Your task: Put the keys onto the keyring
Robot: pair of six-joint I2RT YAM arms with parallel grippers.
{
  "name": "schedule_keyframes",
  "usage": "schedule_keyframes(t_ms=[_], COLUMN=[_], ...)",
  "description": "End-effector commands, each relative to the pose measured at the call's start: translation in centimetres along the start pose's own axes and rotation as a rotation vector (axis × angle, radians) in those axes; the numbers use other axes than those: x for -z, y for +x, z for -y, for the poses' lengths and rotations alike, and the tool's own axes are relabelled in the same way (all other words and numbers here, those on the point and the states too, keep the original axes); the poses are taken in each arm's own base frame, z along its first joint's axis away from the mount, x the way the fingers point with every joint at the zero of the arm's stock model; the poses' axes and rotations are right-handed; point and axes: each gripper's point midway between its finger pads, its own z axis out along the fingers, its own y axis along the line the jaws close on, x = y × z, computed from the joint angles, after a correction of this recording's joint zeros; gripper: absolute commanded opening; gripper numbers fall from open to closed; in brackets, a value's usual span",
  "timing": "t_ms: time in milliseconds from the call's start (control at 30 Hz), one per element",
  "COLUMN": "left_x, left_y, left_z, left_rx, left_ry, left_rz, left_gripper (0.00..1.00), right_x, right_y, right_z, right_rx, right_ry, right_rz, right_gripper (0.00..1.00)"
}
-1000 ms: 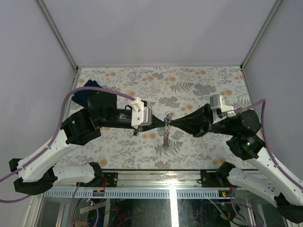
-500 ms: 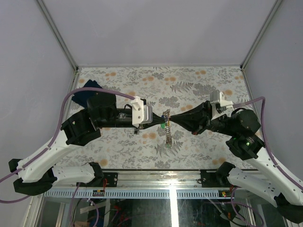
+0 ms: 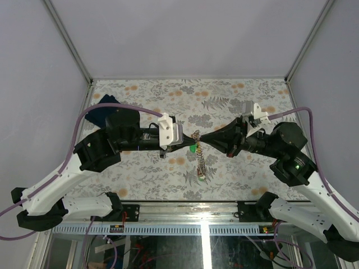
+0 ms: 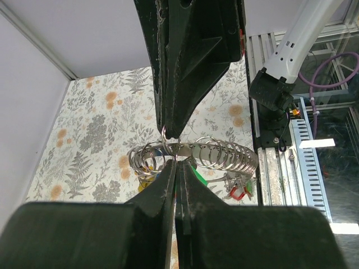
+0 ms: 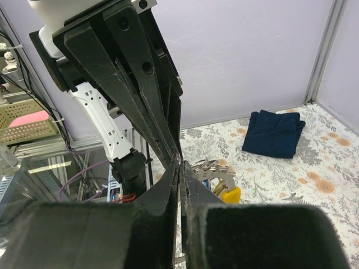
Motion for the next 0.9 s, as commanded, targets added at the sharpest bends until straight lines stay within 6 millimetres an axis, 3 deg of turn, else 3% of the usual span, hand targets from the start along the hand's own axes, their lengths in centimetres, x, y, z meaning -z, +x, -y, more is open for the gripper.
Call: schedule_keyframes(t_ms=[0, 700, 867], left_x=[0.1, -0.2, -0.6], left_y=[-1.0, -0.7, -0.3], left_z=[-0.3, -1.0, -0.5], left_rx=[-0.027, -0.032, -0.017], left_ry=[-0.007, -0.036, -0.007], left_rz=[0.030, 0.015, 0.015], left_gripper=[0.00, 0.00, 0.21], right_x=[0.0, 0.8, 0.8], right_y=[-1.9, -0.5, -1.0], right_z=[0.2, -0.3, 0.7], right_rx=[0.038, 0.043, 0.048], right_ry=[0.024, 0.008, 0.070], right_rz=[0.024, -0.063, -0.026], right_gripper=[0.00, 0.00, 0.00])
